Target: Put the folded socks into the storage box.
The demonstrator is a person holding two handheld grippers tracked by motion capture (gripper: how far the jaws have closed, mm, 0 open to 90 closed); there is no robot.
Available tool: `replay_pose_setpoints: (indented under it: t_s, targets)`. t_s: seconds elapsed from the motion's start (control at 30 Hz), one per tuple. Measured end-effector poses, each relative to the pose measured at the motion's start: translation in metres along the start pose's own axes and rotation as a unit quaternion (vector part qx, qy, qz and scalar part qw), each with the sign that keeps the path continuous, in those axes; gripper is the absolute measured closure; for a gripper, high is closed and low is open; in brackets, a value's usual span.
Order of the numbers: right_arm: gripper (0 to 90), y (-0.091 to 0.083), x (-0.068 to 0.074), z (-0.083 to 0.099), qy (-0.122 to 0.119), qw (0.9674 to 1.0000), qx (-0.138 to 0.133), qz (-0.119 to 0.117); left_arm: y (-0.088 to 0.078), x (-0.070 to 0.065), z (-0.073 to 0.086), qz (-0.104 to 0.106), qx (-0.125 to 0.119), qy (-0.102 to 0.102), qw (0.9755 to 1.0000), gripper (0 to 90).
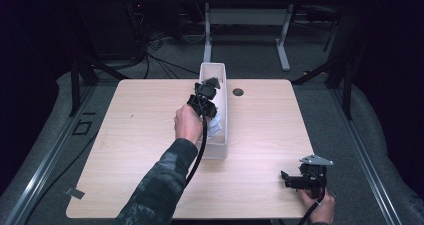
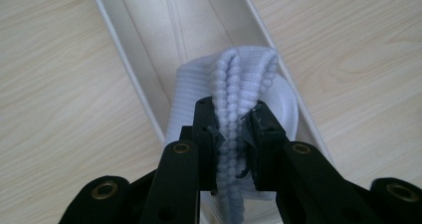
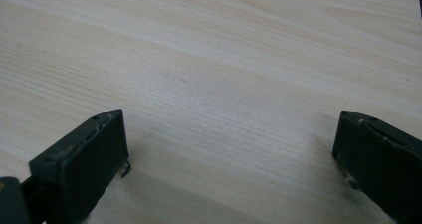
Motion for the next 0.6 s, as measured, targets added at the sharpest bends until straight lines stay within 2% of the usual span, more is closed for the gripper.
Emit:
replay_pose_setpoints:
  t_s: [0.23,0.6]
  targets:
    - [0.2,0.000,0.000,0.000,0.000,1.0000,0.000,0.000,0.005,-0.007,0.003,0.007,0.006,-0.001,1.0000,76.7]
    - [0.2,0.000,0.000,0.000,0.000,1.0000,-0.001,0.000,0.018,-0.007,0.024,0.008,0.025,-0.007,0.9996,76.1]
Point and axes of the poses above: each handheld gripper's, and its own axes: y roughly forward along the jaws, z roughly out of its underside, x roughly to its left, the point moved 9 cm from there along y, roughly forward along the jaws, and after that the axes turned 15 degrees about -x, right-handed, at the moved point
